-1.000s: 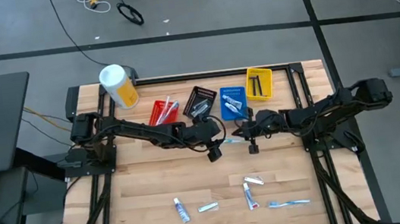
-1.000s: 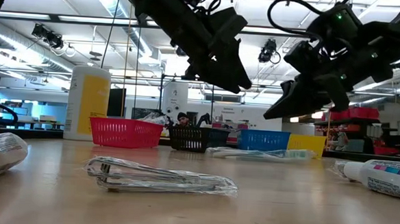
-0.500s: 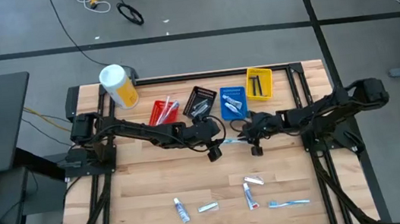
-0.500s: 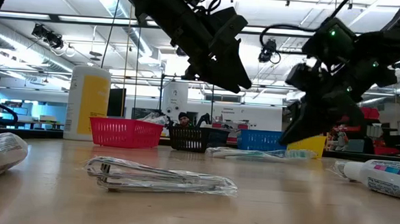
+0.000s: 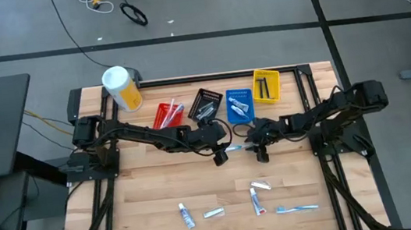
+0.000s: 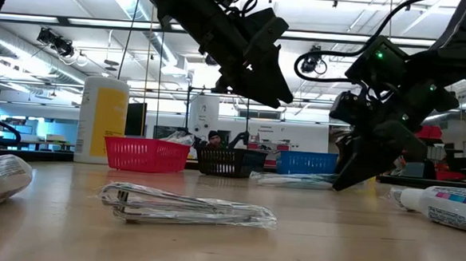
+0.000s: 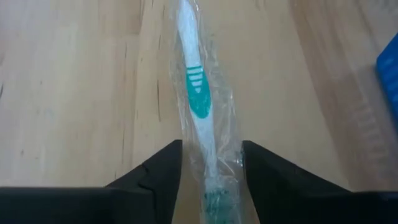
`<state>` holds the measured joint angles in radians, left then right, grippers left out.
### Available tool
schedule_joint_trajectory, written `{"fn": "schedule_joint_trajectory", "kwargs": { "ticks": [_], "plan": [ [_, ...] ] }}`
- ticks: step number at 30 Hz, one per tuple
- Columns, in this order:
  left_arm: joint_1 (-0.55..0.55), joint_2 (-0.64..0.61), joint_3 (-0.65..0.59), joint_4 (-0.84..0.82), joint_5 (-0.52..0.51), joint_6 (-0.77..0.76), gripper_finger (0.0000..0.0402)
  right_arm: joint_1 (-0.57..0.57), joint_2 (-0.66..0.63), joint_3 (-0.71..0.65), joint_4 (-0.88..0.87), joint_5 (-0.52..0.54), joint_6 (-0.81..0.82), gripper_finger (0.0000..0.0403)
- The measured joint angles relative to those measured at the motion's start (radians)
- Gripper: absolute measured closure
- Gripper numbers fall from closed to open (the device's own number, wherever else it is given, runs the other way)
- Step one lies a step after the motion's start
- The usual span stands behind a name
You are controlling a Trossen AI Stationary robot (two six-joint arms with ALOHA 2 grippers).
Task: Pick & Place Travel size toiletries
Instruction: Put the green toothbrush into the red bin
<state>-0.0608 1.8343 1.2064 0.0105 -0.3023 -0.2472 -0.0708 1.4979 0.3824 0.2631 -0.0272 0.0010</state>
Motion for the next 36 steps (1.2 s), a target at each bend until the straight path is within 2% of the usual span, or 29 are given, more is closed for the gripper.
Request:
{"fn": "schedule_joint_trajectory", "kwargs": {
  "ticks": [3, 10, 13, 19, 24, 32, 36],
  "plan": [
    [0.000, 0.000, 0.000, 0.000, 0.000, -0.003, 0.0213, 0.000, 0.000, 0.000, 0.000, 0.001, -0.023, 0.0240],
    [0.000, 0.000, 0.000, 0.001, 0.000, -0.003, 0.0213, -0.001, 0.001, 0.000, -0.008, 0.013, -0.047, 0.0320],
    [0.000, 0.000, 0.000, 0.001, 0.000, -0.003, 0.0213, -0.001, 0.001, 0.000, -0.007, 0.012, -0.060, 0.0340],
    [0.000, 0.000, 0.000, 0.001, 0.000, -0.003, 0.0213, -0.001, 0.004, -0.003, 0.033, 0.001, -0.062, 0.0347],
    [0.000, 0.000, 0.000, -0.011, 0.016, 0.057, 0.0213, 0.000, 0.004, -0.004, 0.150, -0.008, -0.085, 0.0351],
    [0.008, 0.000, 0.001, -0.063, 0.038, 0.120, 0.0213, 0.000, 0.004, -0.004, 0.173, -0.008, -0.099, 0.0352],
    [0.040, 0.000, 0.001, -0.153, 0.113, 0.149, 0.0213, 0.002, 0.003, -0.004, 0.201, -0.008, -0.099, 0.0352]
  ]
}}
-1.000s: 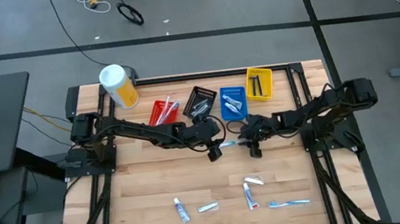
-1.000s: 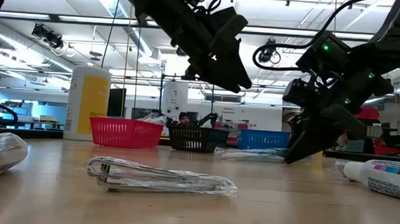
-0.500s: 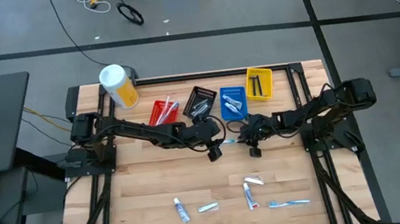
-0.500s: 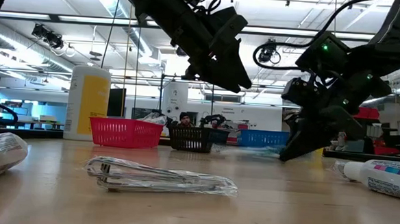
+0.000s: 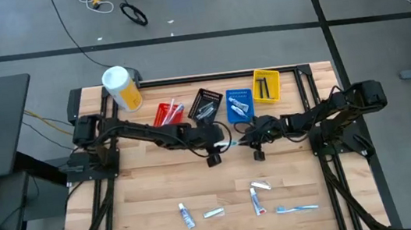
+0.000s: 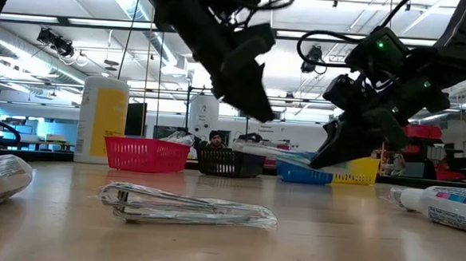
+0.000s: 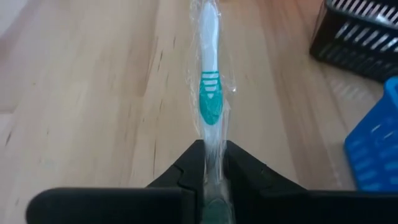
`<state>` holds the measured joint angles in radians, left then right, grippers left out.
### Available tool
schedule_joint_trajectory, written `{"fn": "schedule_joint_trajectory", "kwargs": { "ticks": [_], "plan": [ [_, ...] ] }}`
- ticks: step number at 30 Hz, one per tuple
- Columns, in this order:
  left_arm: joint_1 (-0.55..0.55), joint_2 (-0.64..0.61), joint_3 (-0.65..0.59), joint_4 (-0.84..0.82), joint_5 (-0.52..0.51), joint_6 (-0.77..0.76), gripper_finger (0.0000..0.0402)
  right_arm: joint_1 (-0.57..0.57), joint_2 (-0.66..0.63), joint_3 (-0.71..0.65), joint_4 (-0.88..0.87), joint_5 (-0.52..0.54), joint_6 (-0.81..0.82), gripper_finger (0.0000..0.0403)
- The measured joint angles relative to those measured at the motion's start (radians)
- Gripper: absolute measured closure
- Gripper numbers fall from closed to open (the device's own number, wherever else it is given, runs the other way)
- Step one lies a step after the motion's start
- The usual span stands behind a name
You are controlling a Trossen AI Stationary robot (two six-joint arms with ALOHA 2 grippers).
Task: Pick & Place Travel size toiletries
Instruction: Put the green toothbrush into the red bin
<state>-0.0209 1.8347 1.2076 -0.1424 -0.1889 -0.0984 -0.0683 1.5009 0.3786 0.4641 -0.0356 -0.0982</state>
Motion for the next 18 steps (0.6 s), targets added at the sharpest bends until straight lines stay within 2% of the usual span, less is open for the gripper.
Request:
{"fn": "schedule_joint_trajectory", "kwargs": {
  "ticks": [6, 12, 18],
  "plan": [
    [0.032, 0.000, 0.000, -0.026, 0.049, 0.034, 0.0213, 0.006, 0.000, 0.000, 0.025, 0.000, -0.001, 0.0352],
    [0.049, 0.000, 0.000, -0.035, 0.152, 0.035, 0.0213, 0.006, -0.001, 0.000, 0.070, 0.000, 0.000, 0.0352],
    [0.051, 0.000, 0.000, -0.046, 0.156, 0.035, 0.0213, 0.006, -0.001, 0.001, 0.133, 0.000, 0.000, 0.0352]
  ]
}}
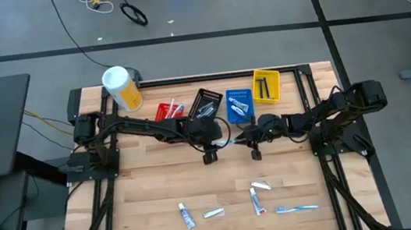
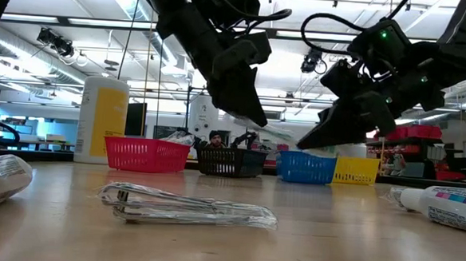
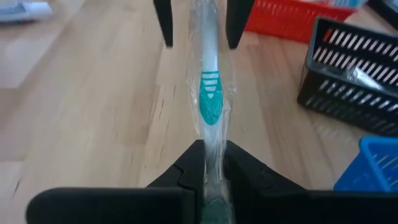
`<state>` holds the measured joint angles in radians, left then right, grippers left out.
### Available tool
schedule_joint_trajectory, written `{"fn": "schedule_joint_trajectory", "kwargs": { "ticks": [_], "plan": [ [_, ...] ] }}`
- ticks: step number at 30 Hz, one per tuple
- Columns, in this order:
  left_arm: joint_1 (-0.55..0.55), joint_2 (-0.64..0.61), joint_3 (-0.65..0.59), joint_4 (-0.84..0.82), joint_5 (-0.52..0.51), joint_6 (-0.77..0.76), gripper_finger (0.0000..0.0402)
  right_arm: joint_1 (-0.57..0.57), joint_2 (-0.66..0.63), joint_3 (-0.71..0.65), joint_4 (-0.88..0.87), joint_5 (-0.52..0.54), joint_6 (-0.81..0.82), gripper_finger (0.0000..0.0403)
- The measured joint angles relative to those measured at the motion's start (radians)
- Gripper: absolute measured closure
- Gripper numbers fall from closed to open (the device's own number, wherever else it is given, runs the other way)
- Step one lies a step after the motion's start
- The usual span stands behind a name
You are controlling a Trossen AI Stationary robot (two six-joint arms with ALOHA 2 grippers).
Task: Pick & Place Travel size toiletries
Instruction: Put the green toothbrush into the red bin
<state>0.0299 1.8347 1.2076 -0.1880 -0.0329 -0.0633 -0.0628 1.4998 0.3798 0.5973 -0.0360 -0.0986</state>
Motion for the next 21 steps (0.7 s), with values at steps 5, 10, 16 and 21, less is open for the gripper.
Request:
{"fn": "schedule_joint_trajectory", "kwargs": {
  "ticks": [5, 10, 16, 21],
  "plan": [
    [0.000, 0.000, 0.000, -0.024, -0.044, 0.026, 0.0225, 0.000, 0.000, 0.000, 0.013, 0.000, 0.000, 0.0352],
    [0.005, 0.000, 0.000, -0.024, -0.045, 0.031, 0.0277, 0.000, 0.000, 0.000, 0.013, 0.000, -0.005, 0.0352],
    [0.016, 0.000, 0.000, -0.025, -0.031, 0.032, 0.0346, -0.002, 0.000, 0.000, 0.013, 0.006, -0.019, 0.0342],
    [0.024, 0.000, 0.000, -0.024, -0.023, 0.031, 0.0346, -0.008, -0.001, 0.000, 0.009, 0.005, -0.011, 0.0317]
  ]
}}
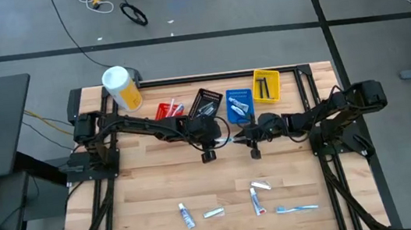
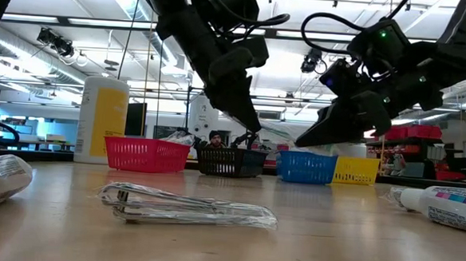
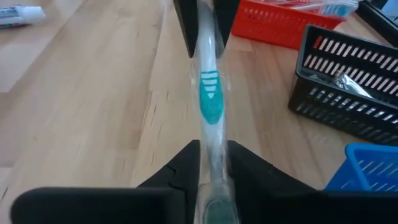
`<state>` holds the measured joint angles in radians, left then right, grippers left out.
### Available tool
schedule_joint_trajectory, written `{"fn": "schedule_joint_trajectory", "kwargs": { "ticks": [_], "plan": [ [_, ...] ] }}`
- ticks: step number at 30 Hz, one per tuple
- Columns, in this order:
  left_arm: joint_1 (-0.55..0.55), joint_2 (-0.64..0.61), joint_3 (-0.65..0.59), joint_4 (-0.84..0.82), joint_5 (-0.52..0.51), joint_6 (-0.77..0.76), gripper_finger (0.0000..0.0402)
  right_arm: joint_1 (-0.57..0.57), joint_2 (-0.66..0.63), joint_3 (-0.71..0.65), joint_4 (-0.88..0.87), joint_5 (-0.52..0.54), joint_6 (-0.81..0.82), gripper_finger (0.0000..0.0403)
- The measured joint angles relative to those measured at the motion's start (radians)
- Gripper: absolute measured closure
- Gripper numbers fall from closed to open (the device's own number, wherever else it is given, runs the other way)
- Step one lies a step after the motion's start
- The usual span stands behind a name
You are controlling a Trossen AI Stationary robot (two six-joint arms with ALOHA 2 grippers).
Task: Pick & Place Travel size toiletries
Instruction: Put the green toothbrush into the red bin
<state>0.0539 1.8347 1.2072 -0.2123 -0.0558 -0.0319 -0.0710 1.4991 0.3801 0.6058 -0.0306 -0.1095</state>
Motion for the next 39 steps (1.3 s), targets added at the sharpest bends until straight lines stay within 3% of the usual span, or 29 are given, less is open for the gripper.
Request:
{"fn": "schedule_joint_trajectory", "kwargs": {
  "ticks": [8, 19, 25, 29, 34, 39],
  "plan": [
    [0.000, 0.000, 0.000, -0.082, -0.031, -0.014, 0.0346, -0.007, 0.000, 0.001, -0.026, 0.005, 0.026, 0.0275],
    [-0.031, -0.028, -0.002, -0.294, -0.284, -0.041, 0.0343, -0.007, 0.000, 0.001, -0.094, 0.008, 0.027, 0.0253],
    [-0.078, -0.126, -0.001, -0.449, -0.375, -0.125, 0.0341, -0.007, 0.000, 0.001, -0.103, 0.009, 0.039, 0.0253],
    [-0.122, -0.226, -0.001, -0.618, -0.463, -0.230, 0.0341, -0.007, 0.000, 0.001, -0.107, 0.011, 0.060, 0.0253],
    [-0.162, -0.309, -0.001, -0.801, -0.634, -0.488, 0.0340, -0.007, 0.000, 0.001, -0.109, 0.011, 0.060, 0.0253],
    [-0.171, -0.319, -0.001, -0.883, -0.673, -0.719, 0.0340, -0.007, 0.000, 0.000, -0.109, 0.011, 0.060, 0.0253]
  ]
}}
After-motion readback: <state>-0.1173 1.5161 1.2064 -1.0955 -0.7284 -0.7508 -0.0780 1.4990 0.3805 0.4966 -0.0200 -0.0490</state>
